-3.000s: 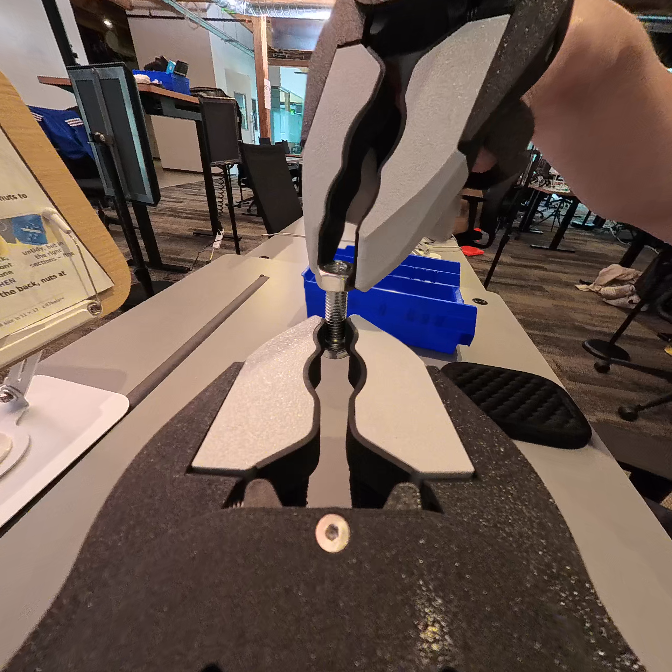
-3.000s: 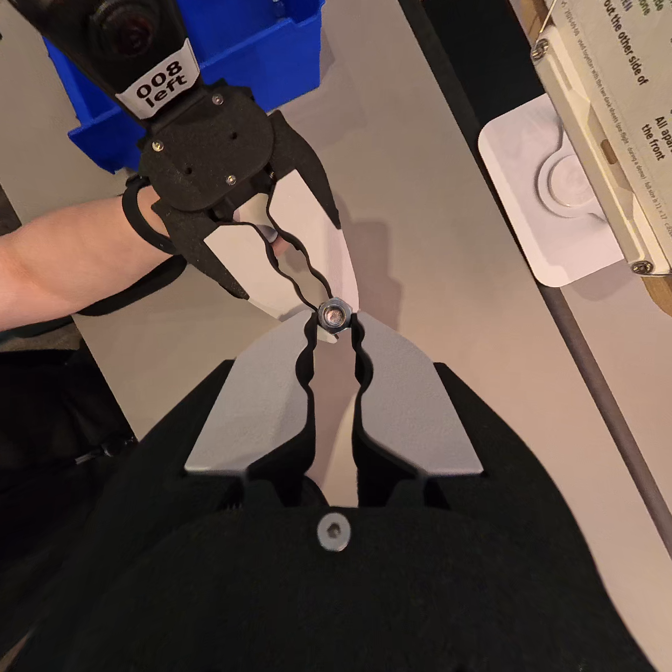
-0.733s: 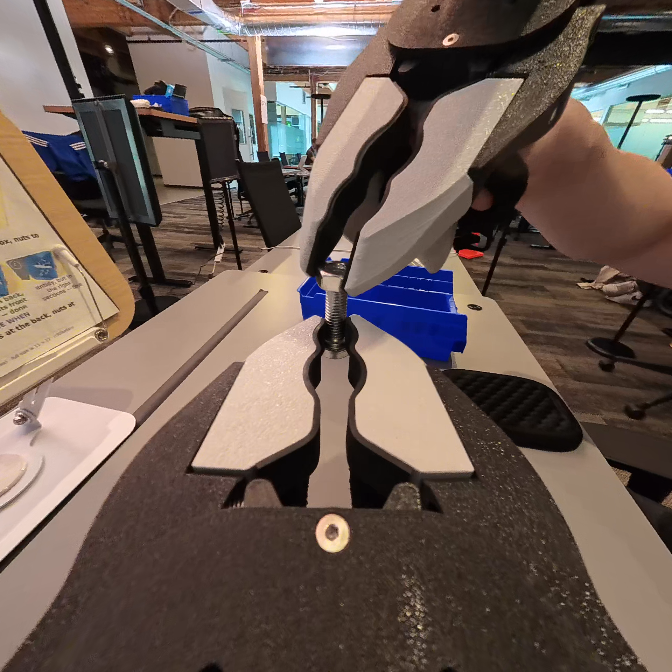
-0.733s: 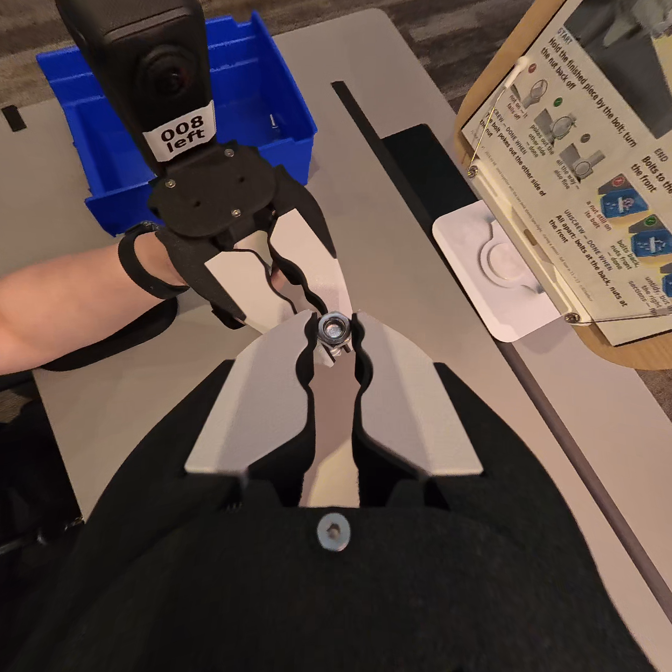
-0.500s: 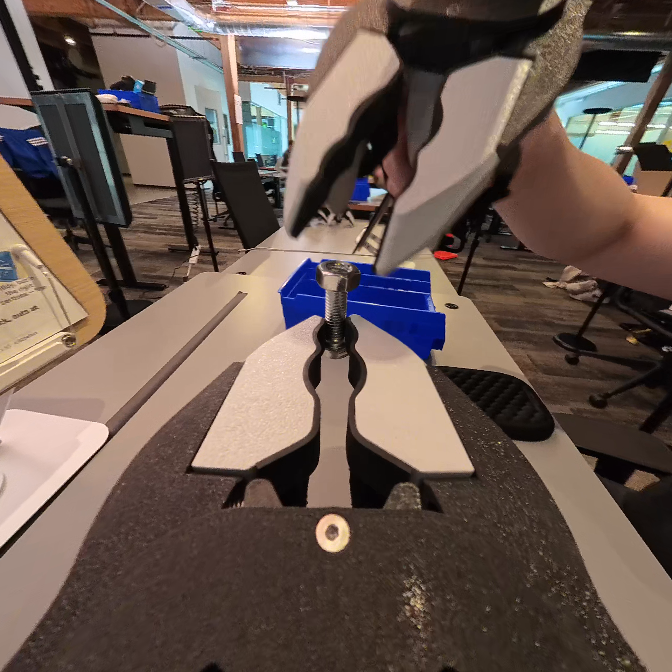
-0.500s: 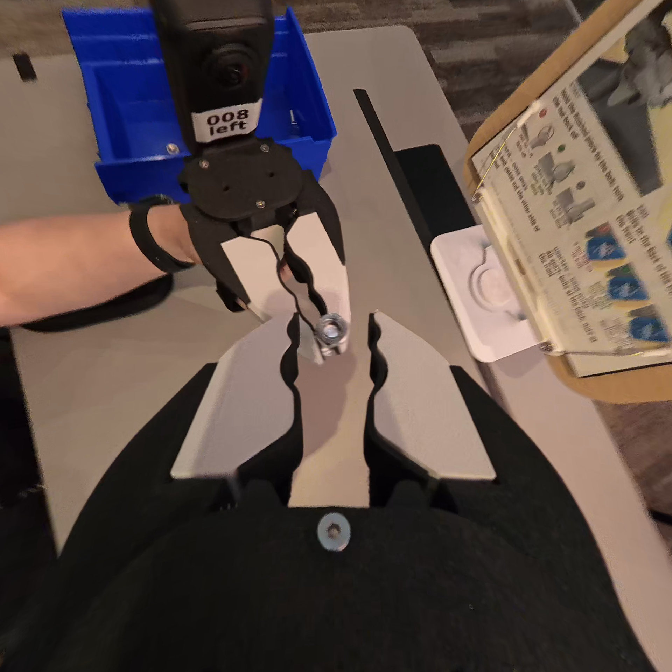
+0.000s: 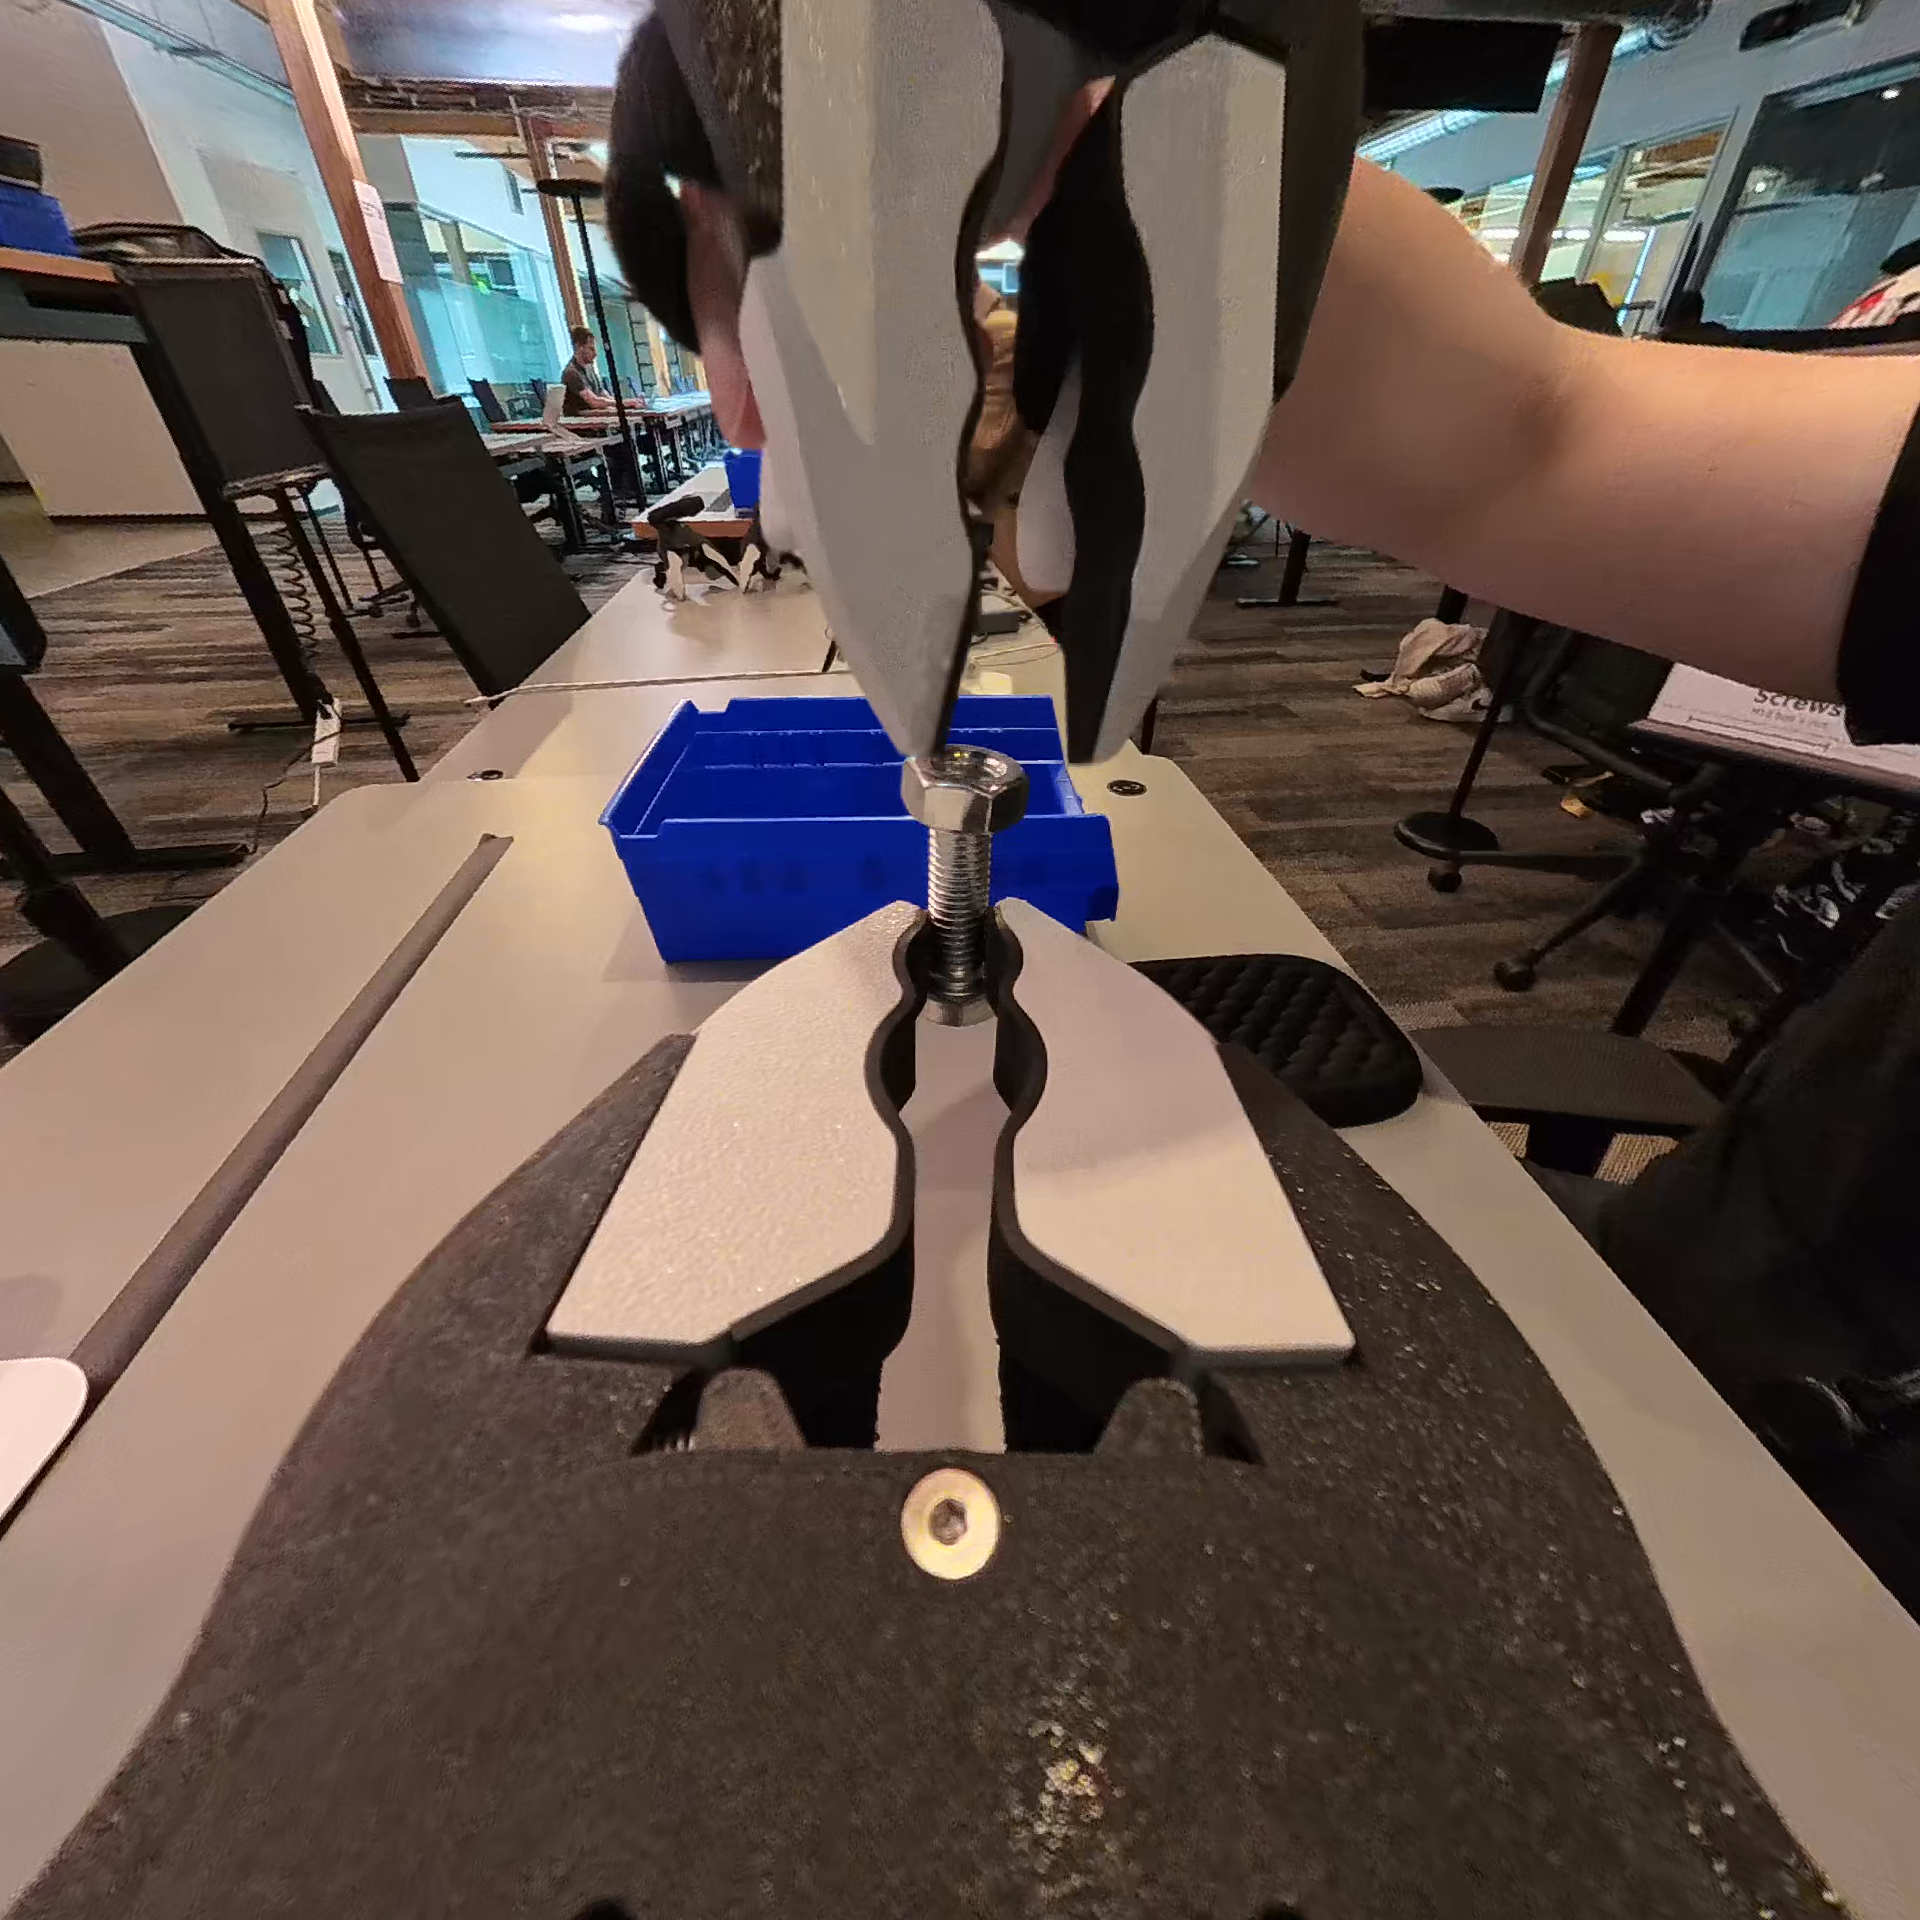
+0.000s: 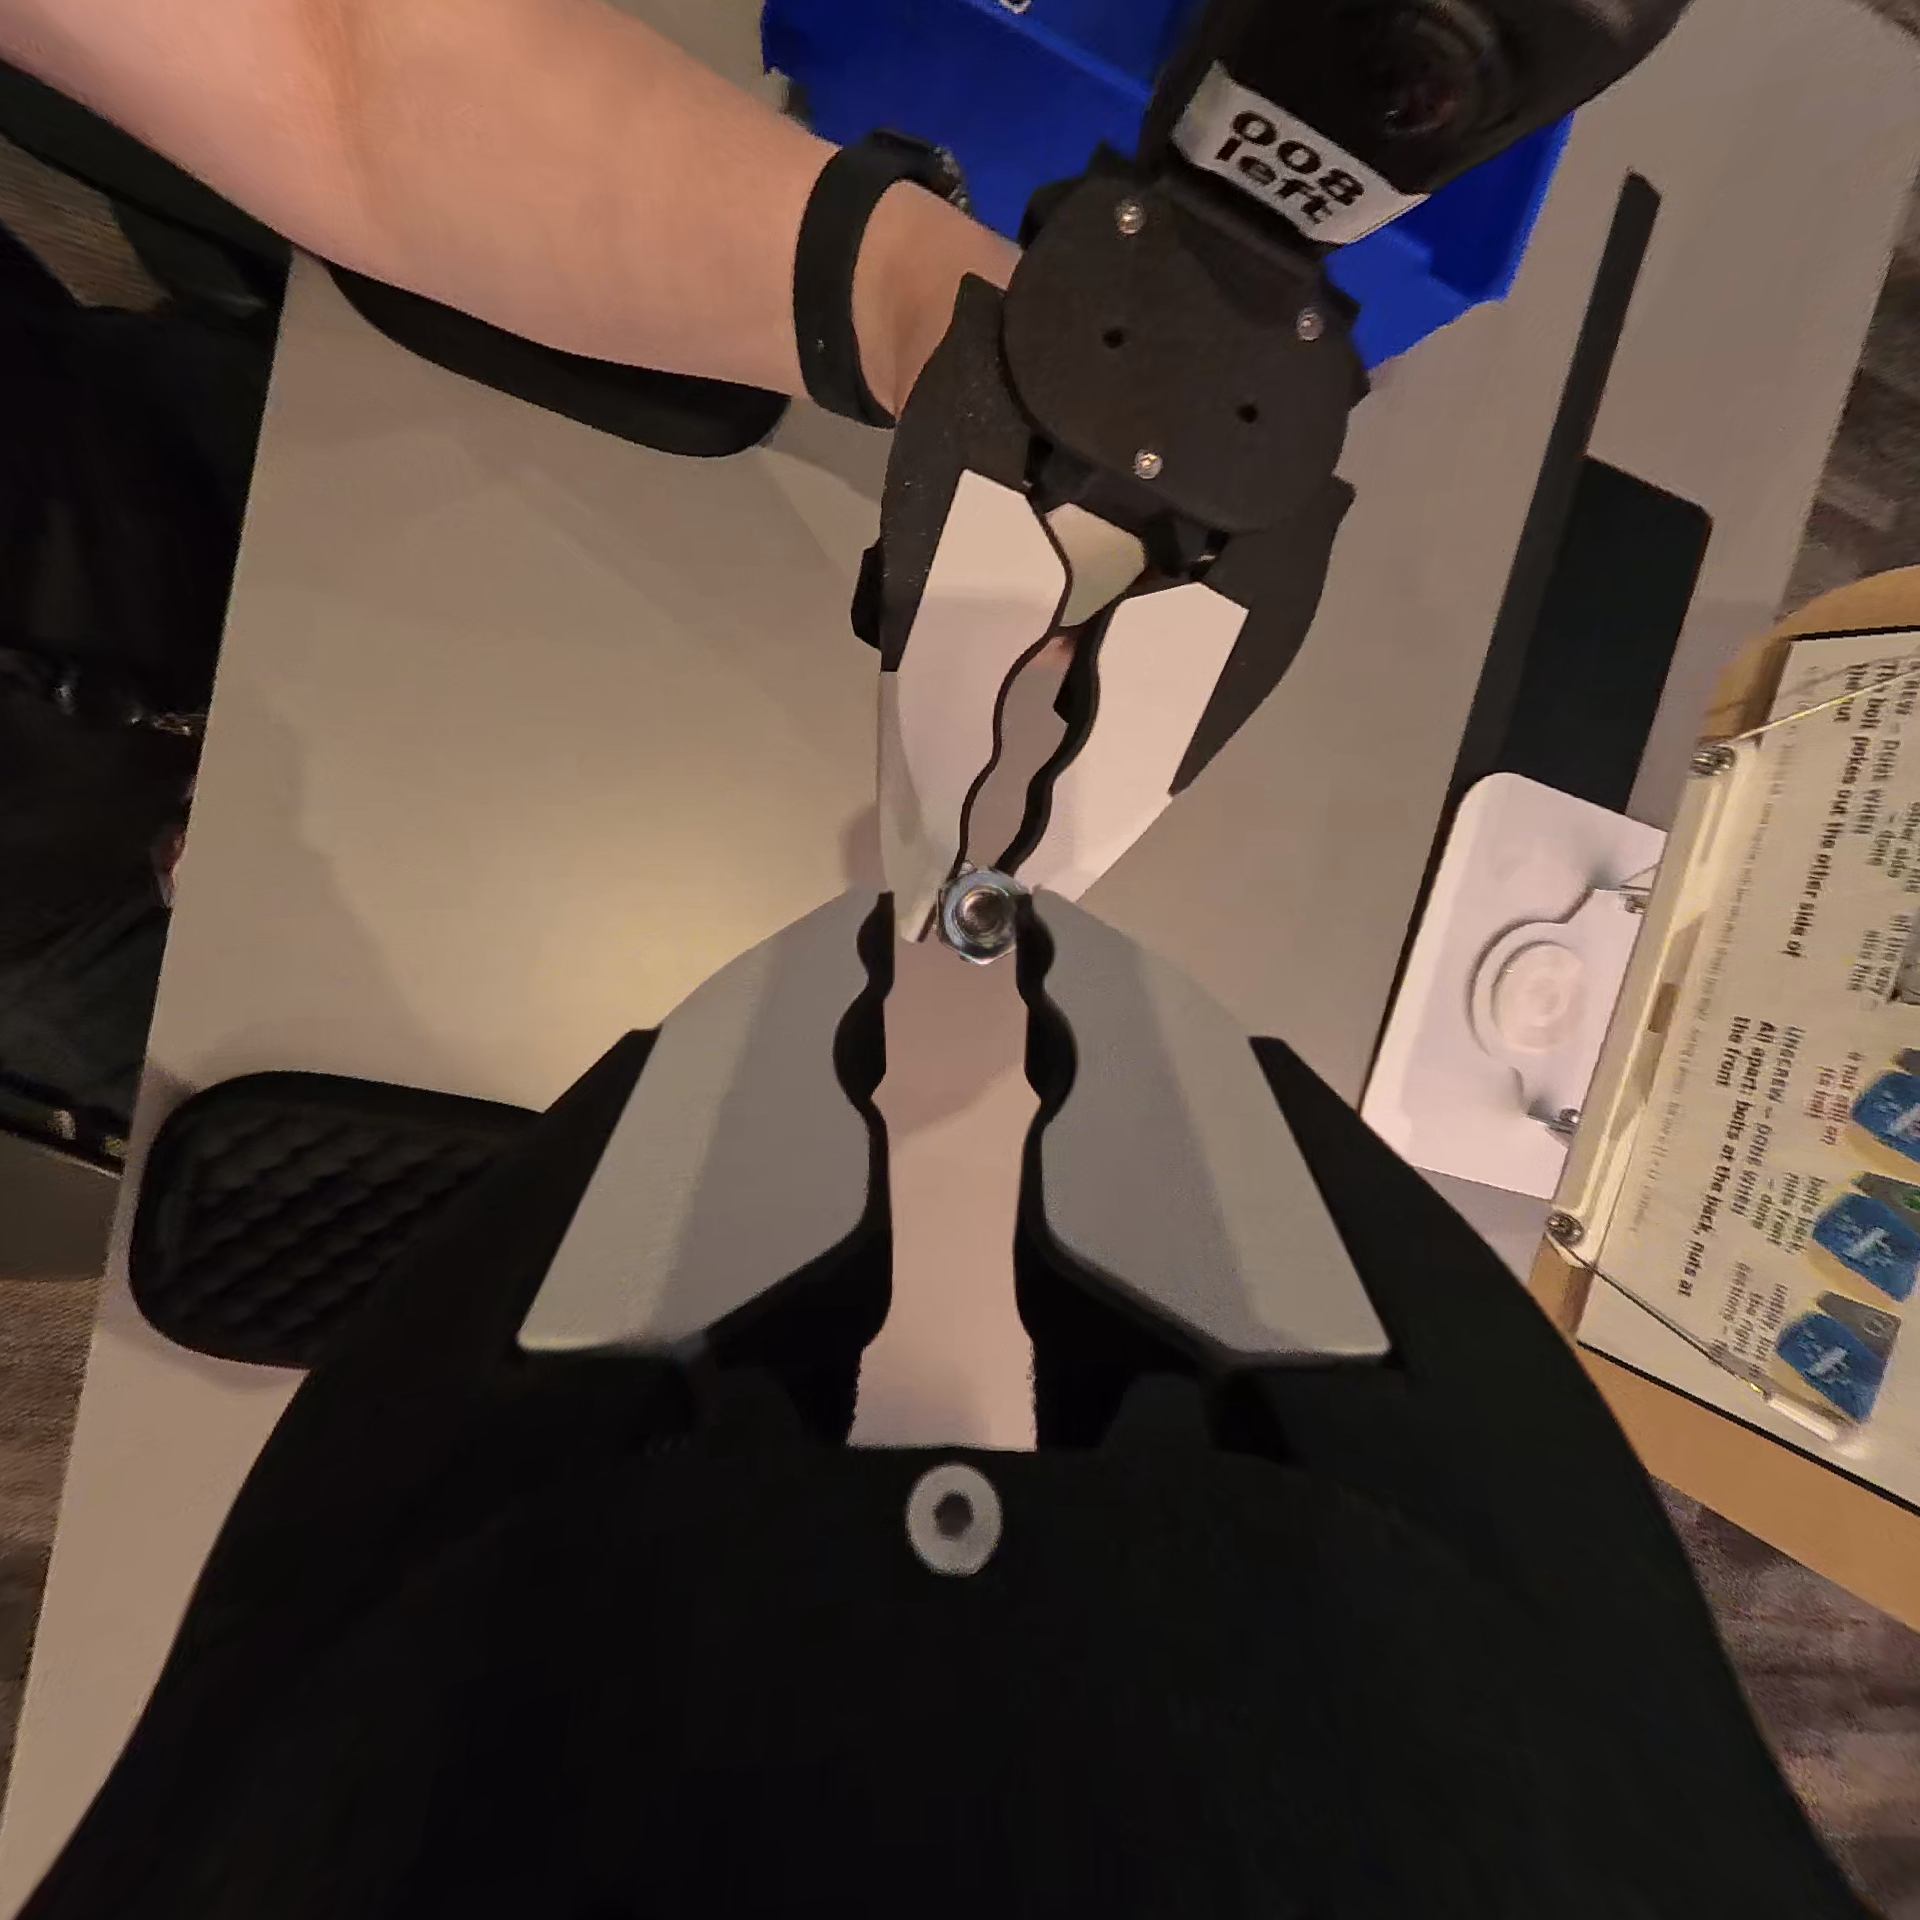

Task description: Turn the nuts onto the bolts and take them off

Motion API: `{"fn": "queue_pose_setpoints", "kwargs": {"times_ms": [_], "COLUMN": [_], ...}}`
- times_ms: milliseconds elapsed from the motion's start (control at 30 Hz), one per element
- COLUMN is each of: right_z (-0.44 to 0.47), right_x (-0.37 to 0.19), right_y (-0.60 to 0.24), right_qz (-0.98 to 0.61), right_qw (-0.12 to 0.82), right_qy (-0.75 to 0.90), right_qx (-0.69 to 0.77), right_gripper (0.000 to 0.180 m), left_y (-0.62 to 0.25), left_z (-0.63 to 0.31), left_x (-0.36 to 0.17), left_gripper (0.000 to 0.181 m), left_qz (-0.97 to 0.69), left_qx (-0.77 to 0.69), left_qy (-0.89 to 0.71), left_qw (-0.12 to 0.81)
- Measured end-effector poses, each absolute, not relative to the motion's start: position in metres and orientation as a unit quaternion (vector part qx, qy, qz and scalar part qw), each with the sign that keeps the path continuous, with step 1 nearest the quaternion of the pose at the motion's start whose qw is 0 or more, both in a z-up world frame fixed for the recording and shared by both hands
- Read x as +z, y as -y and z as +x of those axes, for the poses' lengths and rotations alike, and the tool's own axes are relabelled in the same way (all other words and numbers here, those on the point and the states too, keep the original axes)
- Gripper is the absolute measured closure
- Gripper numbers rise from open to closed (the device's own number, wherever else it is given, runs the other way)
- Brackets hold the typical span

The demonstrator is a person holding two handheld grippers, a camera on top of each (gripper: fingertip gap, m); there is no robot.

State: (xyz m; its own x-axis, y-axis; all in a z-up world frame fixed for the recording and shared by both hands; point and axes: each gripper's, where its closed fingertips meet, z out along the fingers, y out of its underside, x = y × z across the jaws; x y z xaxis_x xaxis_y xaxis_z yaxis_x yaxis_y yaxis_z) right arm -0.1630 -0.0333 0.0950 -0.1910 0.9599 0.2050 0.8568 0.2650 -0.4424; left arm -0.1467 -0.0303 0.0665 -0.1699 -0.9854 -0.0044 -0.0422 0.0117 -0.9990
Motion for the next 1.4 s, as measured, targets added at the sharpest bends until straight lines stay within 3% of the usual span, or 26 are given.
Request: {"fn": "queue_pose_setpoints", "kwargs": {"times_ms": [700, 1067, 1400], "right_z": [-0.167, -0.17, -0.165], "right_x": [0.098, 0.101, 0.096], "right_y": [0.025, 0.005, 0.007], "right_qz": [-0.584, -0.524, -0.541], "right_qw": [0.273, 0.366, 0.335], "right_qy": [0.757, 0.767, 0.77], "right_qx": [0.102, -0.053, -0.039], "right_gripper": [0.172, 0.172, 0.172], "left_y": [0.025, 0.007, 0.008], "left_z": [-0.151, -0.153, -0.15], "left_x": [0.077, 0.08, 0.074], "left_gripper": [0.172, 0.172, 0.171], "left_qz": [-0.461, -0.497, -0.5], "left_qx": [-0.536, -0.524, -0.518], "left_qy": [-0.533, -0.493, -0.504], "left_qw": [0.465, 0.485, 0.477]}}
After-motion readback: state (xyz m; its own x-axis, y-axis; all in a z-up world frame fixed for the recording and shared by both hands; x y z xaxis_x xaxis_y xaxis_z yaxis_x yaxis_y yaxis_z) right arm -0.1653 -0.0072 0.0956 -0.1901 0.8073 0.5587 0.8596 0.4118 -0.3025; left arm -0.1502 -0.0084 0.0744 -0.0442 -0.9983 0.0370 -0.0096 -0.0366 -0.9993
